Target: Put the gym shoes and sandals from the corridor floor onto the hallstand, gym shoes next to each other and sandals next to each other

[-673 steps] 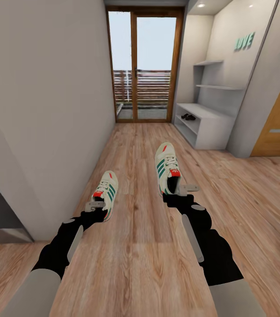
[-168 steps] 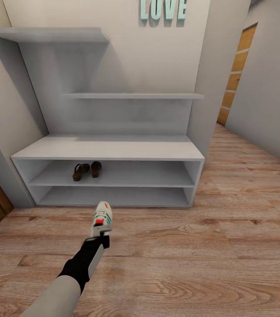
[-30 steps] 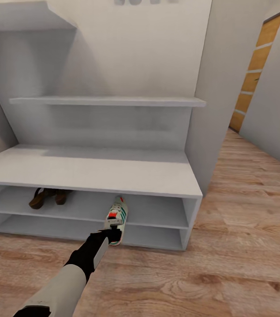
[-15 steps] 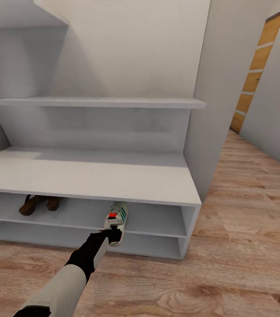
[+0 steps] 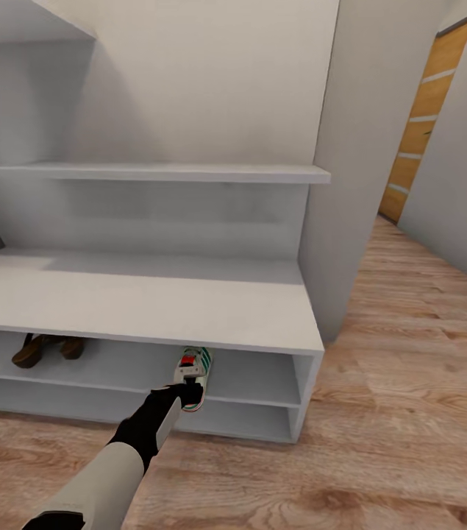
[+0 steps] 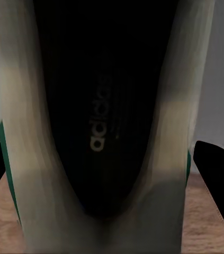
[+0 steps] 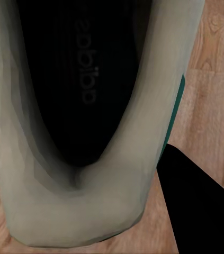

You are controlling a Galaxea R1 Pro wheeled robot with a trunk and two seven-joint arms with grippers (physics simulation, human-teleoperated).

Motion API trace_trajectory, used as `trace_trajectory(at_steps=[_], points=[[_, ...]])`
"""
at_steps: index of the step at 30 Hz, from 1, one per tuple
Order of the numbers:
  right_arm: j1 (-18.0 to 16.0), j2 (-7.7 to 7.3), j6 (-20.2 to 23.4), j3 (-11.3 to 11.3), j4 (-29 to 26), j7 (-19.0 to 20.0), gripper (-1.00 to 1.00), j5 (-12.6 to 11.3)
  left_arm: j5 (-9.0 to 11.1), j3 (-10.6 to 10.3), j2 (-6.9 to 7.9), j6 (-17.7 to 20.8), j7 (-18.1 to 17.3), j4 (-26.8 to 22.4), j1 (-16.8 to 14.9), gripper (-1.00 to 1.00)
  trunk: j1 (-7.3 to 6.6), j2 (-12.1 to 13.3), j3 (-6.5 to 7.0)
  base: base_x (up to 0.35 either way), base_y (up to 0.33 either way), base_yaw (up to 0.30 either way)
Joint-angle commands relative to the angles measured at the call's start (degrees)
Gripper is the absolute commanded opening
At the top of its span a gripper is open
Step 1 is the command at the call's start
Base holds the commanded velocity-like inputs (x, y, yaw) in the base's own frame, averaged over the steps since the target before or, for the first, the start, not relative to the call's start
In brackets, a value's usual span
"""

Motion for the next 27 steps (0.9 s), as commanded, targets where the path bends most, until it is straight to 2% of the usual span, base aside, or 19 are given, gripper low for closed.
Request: trace_trajectory(at_steps=[1,8,14,27], points=[[-0.1,0.0,0.2,0.0,0.0,-0.4,-1.0,-0.4,0.2,0.1,-0.04,0.3,0.2,-0.1,0.0,-1.0,0.0,0.0,-0.06,0.041,-0.078,0.0],[-0.1,0.0,0.2,0.0,0.0,-0.4,-1.0,-0.4,0.2,0.1,-0.04,0.4,0.2,-0.1,0.0,-1.0,0.0,0.0,-0.06,0.035,-0.043,0.0],[-0.1,0.0,0.2,0.0,0.0,-0.4,-1.0,-0.4,0.2,0.1,-0.04,0.3,0.2,-0.1,0.0,-1.0,0.0,0.0,-0.06,0.186,-0.129,0.0],[-0.1,0.0,0.2,0.0,0.0,-0.4,-1.0,-0.4,0.2,0.1,-0.04,0.3,0.2,-0.1,0.0,-1.0,0.0,0.0,-0.06,0.058,-0.01,0.0]])
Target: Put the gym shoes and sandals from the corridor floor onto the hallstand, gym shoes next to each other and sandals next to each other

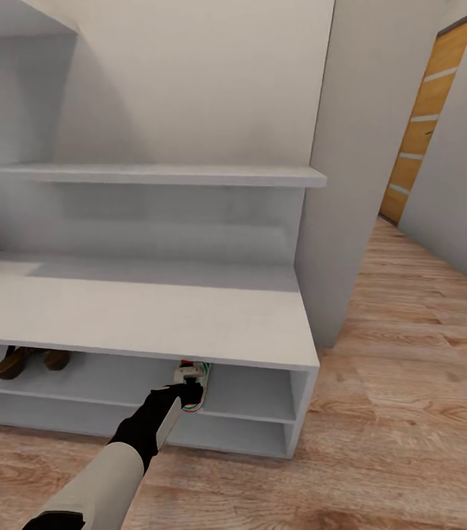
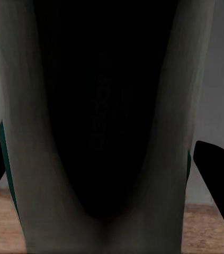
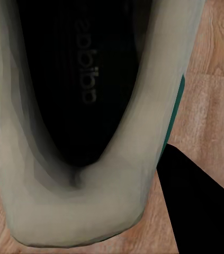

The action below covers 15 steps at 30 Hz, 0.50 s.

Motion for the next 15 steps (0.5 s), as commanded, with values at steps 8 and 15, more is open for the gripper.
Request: trace_trajectory(at_steps=[8,15], points=[[-0.1,-0.01,0.2,0.0,0.0,-0.4,-1.0,-0.4,0.1,0.1,-0.04,0.3,0.2,-0.2,0.0,-1.0,0.01,0.0,-0.06,0.212,0.0,0.0],[-0.1,-0.01,0.2,0.0,-0.1,-0.4,-1.0,-0.4,0.2,0.1,-0.04,0.3,0.2,-0.2,0.0,-1.0,0.01,0.0,-0.06,0.027,0.0,0.0]])
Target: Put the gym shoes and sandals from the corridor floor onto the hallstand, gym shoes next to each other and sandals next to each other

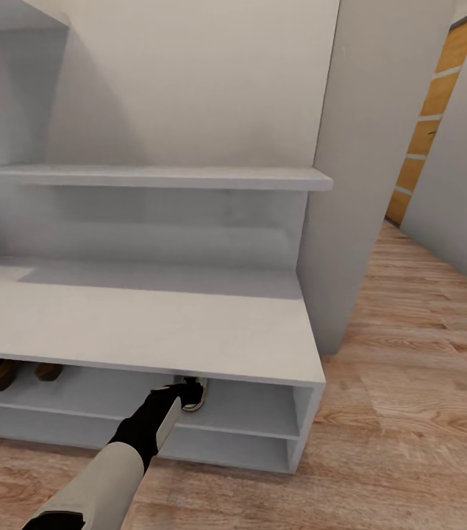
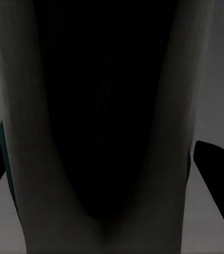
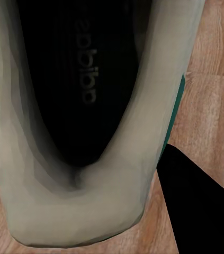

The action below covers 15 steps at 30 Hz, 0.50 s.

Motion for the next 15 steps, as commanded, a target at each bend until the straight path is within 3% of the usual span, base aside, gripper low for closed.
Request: trace_trajectory(at_steps=[1,15], points=[[-0.1,-0.01,0.2,0.0,0.0,-0.4,-1.0,-0.4,0.2,0.1,-0.02,0.3,0.2,-0.1,0.0,-1.0,-0.01,0.0,-0.05,0.002,0.0,0.0],[-0.1,-0.01,0.2,0.0,0.0,-0.4,-1.0,-0.4,0.2,0.1,-0.01,0.3,0.2,-0.1,0.0,-1.0,-0.01,0.0,-0.05,0.0,0.0,0.0]])
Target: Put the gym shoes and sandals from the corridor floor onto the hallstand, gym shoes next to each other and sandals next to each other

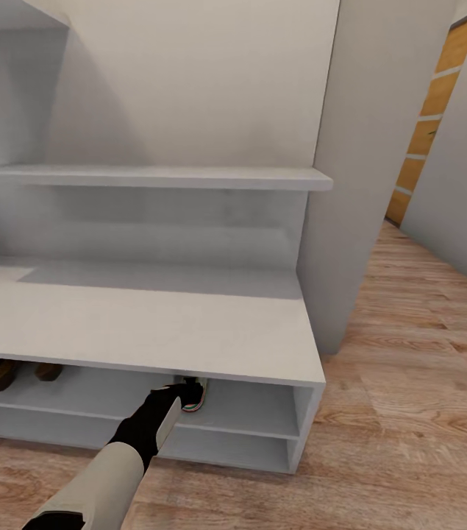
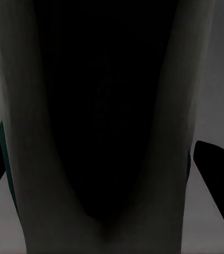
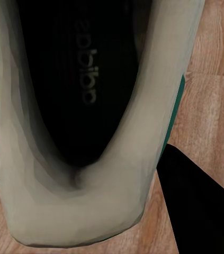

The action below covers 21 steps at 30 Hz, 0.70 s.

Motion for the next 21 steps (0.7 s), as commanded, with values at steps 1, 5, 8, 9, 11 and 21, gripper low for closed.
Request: trace_trajectory(at_steps=[1,5,8,9,11,21], points=[[-0.1,-0.01,0.2,0.0,0.0,-0.4,-1.0,-0.4,0.2,0.1,-0.02,0.3,0.2,-0.1,0.0,-1.0,-0.01,0.0,-0.05,0.0,0.0,0.0],[-0.1,-0.01,0.2,0.0,0.0,-0.4,-1.0,-0.4,0.1,0.1,-0.04,0.4,0.2,-0.2,0.0,1.0,-0.01,0.0,-0.05,0.0,0.0,0.0],[-0.1,-0.01,0.2,0.0,0.0,-0.4,-1.0,-0.4,0.1,0.2,0.0,0.3,0.2,-0.2,0.0,1.0,-0.01,0.0,-0.05,0.0,0.0,0.0],[-0.1,-0.01,0.2,0.0,0.0,-0.4,-1.0,-0.4,0.1,0.2,0.01,0.3,0.2,-0.2,0.0,1.0,-0.01,0.0,-0.05,0.0,0.0,0.0],[-0.1,-0.01,0.2,0.0,0.0,-0.4,-1.0,-0.4,0.1,0.2,0.02,0.3,0.2,-0.2,0.0,1.0,-0.01,0.0,-0.05,0.0,0.0,0.0],[-0.1,-0.01,0.2,0.0,0.0,-0.4,-1.0,-0.4,0.0,0.3,0.11,0.3,0.2,-0.2,0.0,1.0,-0.01,0.0,-0.05,-0.015,0.0,0.0]])
